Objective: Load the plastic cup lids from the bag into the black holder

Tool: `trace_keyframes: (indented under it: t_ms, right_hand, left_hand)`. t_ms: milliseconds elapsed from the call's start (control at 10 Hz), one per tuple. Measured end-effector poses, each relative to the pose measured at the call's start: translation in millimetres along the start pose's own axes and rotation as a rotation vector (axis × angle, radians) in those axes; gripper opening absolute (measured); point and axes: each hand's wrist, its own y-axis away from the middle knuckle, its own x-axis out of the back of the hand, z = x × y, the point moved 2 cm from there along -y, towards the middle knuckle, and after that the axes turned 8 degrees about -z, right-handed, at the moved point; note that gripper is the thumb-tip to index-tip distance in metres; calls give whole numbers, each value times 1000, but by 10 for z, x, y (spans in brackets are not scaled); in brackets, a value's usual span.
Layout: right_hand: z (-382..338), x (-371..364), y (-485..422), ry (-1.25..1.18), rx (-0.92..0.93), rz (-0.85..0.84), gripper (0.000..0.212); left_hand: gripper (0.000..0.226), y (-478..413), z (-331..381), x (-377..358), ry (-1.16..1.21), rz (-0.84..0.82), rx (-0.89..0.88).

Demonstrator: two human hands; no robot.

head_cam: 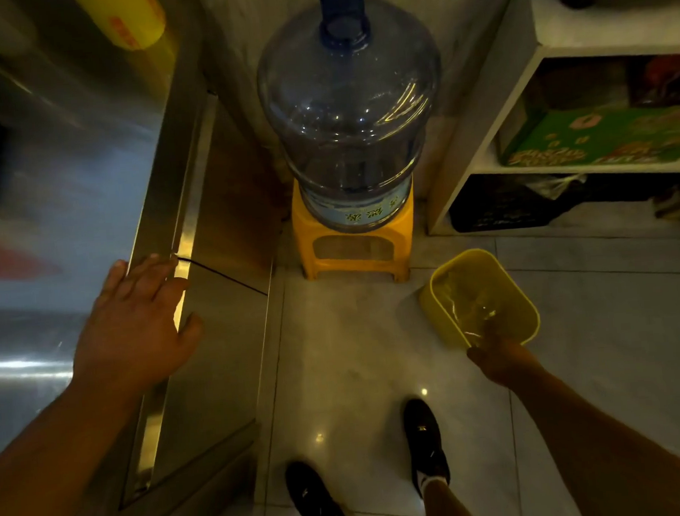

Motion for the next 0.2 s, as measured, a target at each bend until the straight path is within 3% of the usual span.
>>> trace_keyframes:
  t_ms: [200]
  right_hand:
    - [-112,152,171,74,34,-25,68]
  left_hand:
    - [61,8,-33,20,6,-131,-40]
